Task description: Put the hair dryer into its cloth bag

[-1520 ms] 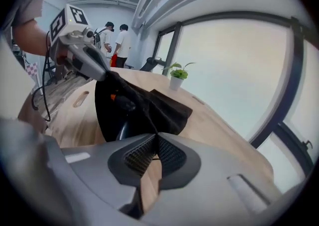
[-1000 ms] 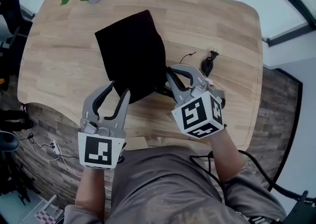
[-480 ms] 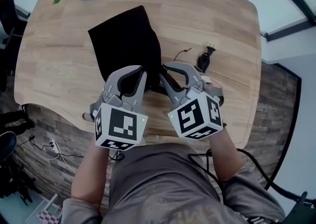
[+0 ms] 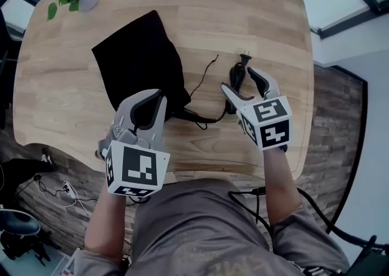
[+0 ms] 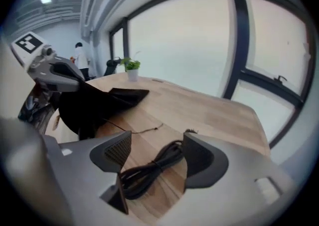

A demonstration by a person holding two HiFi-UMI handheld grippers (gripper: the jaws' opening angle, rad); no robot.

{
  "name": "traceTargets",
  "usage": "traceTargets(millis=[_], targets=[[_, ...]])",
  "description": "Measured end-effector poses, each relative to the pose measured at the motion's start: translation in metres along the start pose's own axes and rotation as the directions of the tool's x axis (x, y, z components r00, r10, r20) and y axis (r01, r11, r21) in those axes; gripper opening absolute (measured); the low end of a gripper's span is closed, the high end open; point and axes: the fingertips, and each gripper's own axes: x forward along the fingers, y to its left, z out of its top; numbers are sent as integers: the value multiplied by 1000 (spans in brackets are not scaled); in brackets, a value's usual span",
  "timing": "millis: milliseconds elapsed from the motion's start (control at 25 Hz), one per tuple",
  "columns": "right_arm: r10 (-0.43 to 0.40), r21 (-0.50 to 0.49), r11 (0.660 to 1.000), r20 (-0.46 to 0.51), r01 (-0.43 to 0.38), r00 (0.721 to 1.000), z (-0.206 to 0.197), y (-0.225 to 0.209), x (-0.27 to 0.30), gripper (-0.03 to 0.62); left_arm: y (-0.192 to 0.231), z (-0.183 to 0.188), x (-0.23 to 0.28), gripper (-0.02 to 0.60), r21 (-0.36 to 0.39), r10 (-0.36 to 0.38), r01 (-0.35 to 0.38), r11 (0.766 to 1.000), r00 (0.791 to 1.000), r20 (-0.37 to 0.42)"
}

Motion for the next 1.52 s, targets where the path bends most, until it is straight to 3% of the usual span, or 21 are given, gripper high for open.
traceTargets(millis=[80, 240, 360, 480, 680, 800, 880, 960, 1040, 1160, 1240, 1400, 1520], targets=[[-24, 82, 996, -68, 30, 997, -25, -12, 20, 394, -1, 1, 0, 14, -3, -5, 5, 1000, 1000, 0], [-6, 227, 973, -124, 34, 992, -53, -20, 50, 420, -2, 3, 0, 14, -19, -24, 25, 1000, 1000, 9], [-31, 260, 964, -97, 55, 995, -49, -29, 55, 303, 0, 4, -1, 14, -35, -38, 39, 999, 999, 22], [-27, 266, 963, -63, 43, 998, -42, -28, 57, 246, 3, 4, 0, 14, -66, -54, 56, 996, 998, 23], [39, 130, 990, 136, -56, 990, -2, 5, 42, 209, 6, 7, 2, 14, -109, -93, 94, 990, 996, 18], [162, -89, 986, 274, -143, 948, 30, 40, 19, 204, 10, 7, 2, 14, -117, -96, 95, 989, 995, 0], [290, -317, 930, 323, -185, 901, 46, 72, -2, 204, 12, 7, 2, 14, -130, -106, 103, 986, 994, -13], [406, -508, 834, 299, -216, 863, 51, 103, -23, 204, 14, 7, 2, 14, -140, -117, 112, 984, 993, -26], [487, -630, 738, 250, -242, 837, 49, 130, -37, 204, 16, 6, 2, 14, -141, -124, 117, 983, 992, -39], [547, -757, 592, 124, -278, 828, 37, 162, -42, 204, 20, 6, 1, 14, -150, -135, 126, 981, 990, -50], [554, -795, 524, 47, -304, 831, 29, 177, -37, 204, 20, 7, 1, 14, -165, -146, 136, 977, 988, -51], [548, -807, 476, -38, -349, 835, 20, 196, -14, 206, 12, 5, -1, 14, -169, -174, 162, 972, 983, -59], [529, -775, 492, -95, -397, 843, 16, 200, 6, 204, 3, 2, -1, 14, -153, -197, 184, 971, 978, -75]])
